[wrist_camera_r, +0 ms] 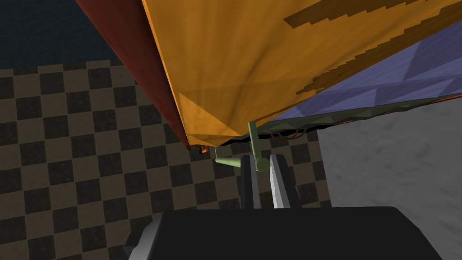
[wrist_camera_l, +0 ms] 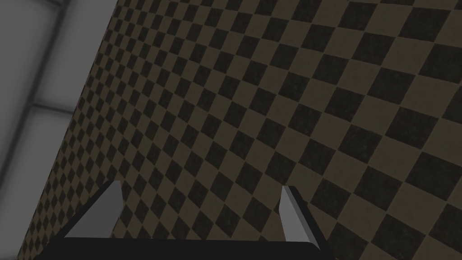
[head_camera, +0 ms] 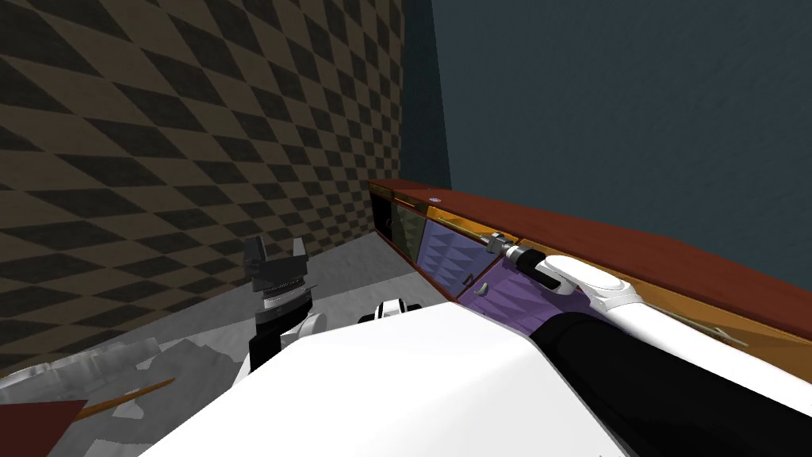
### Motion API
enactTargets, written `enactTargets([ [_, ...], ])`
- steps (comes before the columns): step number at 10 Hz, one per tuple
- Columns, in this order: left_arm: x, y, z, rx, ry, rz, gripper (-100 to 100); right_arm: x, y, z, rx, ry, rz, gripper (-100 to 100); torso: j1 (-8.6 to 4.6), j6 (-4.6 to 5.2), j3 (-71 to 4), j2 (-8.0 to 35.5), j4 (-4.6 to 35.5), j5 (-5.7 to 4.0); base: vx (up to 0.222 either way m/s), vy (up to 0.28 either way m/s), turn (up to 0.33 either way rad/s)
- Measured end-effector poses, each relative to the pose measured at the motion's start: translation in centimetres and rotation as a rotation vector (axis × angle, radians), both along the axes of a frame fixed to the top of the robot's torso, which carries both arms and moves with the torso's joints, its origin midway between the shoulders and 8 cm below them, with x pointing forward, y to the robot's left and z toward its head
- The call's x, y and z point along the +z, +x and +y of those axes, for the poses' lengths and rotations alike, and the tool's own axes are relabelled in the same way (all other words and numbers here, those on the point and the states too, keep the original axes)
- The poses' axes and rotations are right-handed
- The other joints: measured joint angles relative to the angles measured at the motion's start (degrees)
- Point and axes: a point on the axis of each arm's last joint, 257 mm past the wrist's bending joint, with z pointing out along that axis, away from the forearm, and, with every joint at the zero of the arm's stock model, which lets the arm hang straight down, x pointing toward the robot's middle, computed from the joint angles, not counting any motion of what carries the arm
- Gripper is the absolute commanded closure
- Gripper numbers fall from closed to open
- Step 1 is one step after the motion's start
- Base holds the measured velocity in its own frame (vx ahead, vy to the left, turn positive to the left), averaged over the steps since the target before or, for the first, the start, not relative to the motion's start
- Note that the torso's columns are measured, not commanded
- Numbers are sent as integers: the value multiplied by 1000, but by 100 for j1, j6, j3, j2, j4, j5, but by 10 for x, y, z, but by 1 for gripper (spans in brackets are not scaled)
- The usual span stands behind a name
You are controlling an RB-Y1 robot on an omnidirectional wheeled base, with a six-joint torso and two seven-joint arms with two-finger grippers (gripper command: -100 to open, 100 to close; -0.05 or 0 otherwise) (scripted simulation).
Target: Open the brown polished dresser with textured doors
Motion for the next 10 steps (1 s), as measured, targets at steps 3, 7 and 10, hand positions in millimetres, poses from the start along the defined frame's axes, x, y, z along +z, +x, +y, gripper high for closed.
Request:
enactTargets([
  [3, 0, 0, 0, 0, 0, 0, 0, 0, -2, -32, -49, -5, 1, 100, -27, -25, 31, 53, 13, -19, -99, 69, 187],
  [7, 0, 0, 0, 0, 0, 0, 0, -5, -12, -69, -107, -9, 22, 100, -61, 41, 9, 22, 14, -10, -10, 18, 44],
  [10, 0, 0, 0, 0, 0, 0, 0, 5, -20, -100, -151, -7, -2, 100, 17, -35, 27, 42, 13, -4, -126, 92, 239],
])
